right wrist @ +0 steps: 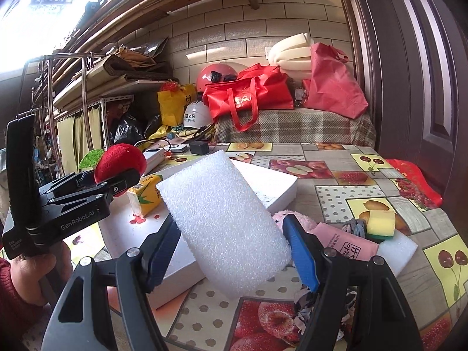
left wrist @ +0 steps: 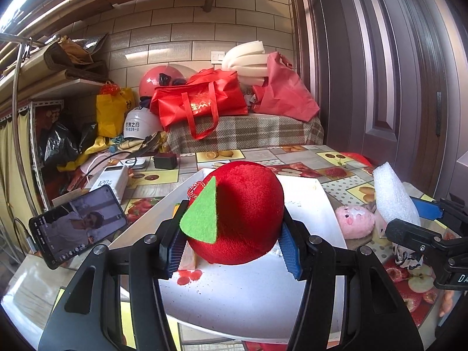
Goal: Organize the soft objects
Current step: 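Carry the red apple plush and white foam block over the tray with both tools, then open the left tool to drop the apple plush while the right tool releases the foam block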
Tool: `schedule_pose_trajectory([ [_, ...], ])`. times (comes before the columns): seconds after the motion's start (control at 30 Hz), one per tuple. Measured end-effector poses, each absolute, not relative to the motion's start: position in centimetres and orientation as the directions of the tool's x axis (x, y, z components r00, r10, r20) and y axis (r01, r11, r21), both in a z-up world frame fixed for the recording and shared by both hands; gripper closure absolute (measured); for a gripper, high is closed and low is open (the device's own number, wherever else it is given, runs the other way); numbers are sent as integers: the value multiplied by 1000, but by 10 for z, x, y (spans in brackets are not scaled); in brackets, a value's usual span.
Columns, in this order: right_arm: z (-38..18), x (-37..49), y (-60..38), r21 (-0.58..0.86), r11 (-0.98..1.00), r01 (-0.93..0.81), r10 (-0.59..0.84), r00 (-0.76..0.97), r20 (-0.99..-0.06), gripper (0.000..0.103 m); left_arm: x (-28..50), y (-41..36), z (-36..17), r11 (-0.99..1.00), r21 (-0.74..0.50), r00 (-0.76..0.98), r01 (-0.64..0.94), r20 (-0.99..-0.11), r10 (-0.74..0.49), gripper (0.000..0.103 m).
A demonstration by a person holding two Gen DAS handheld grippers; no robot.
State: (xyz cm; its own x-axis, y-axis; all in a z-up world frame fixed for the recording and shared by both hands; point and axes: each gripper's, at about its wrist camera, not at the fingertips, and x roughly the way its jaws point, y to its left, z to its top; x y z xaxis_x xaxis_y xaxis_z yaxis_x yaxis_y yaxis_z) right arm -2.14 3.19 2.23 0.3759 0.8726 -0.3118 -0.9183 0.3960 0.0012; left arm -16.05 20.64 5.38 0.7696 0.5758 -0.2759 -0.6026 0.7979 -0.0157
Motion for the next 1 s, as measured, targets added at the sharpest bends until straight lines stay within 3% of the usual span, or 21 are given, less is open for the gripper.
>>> schedule_pose_trajectory([
  [0.3, 20, -32, 68, -33, 324, -945, 882, 315, -350, 31, -158, 230, 53, 774, -24, 745, -633, -291, 600, 47],
  [0.5, 11, -30, 107, -18, 229, -973, 854, 210, -475, 31, -147, 234, 53, 776, 15, 739, -631, -294, 606, 46],
  [0.77, -4, 0, 144, 104, 233, -967, 791, 126, -598, 31, -147, 257, 52, 765, -45, 735, -643, -318, 599, 46],
  [1.0, -9, 1, 169, 4, 259, -966, 741, 197, -643, 31, -146, 264, 53, 760, -62, 735, -647, -318, 600, 45],
])
